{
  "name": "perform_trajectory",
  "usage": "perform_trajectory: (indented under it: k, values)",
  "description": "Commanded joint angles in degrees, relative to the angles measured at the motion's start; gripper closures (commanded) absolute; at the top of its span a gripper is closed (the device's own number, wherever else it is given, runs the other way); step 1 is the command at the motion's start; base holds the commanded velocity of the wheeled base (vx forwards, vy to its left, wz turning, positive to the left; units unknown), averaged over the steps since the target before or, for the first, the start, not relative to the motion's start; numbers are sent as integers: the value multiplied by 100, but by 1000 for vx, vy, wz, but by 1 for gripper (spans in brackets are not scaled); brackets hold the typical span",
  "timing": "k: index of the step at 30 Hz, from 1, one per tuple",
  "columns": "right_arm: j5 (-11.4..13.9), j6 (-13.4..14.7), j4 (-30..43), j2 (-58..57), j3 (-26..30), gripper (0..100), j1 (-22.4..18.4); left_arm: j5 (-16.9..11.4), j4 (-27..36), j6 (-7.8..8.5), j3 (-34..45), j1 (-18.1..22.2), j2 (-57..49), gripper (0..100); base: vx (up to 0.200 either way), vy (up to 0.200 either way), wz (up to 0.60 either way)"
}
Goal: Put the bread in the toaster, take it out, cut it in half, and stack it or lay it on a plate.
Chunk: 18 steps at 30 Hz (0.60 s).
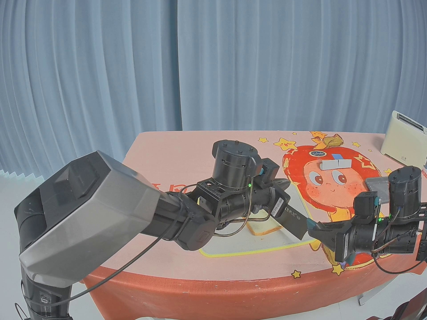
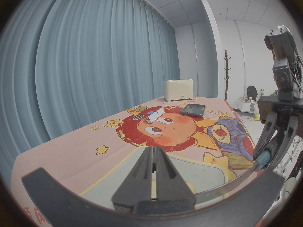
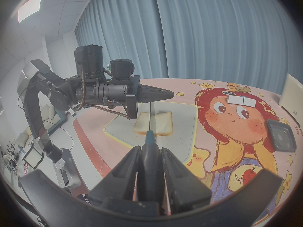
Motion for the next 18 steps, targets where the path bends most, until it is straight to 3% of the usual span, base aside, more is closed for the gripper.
perform_trajectory:
  k: [1, 18]
  values:
    - [8, 3, -2, 10, 14, 100, 5, 1, -12, -1, -1, -8, -6, 100, 0, 0, 0]
    - [8, 12, -380, 19, 67, 100, 49, 1, -38, -36, -27, 10, -112, 100, 0, 0, 0]
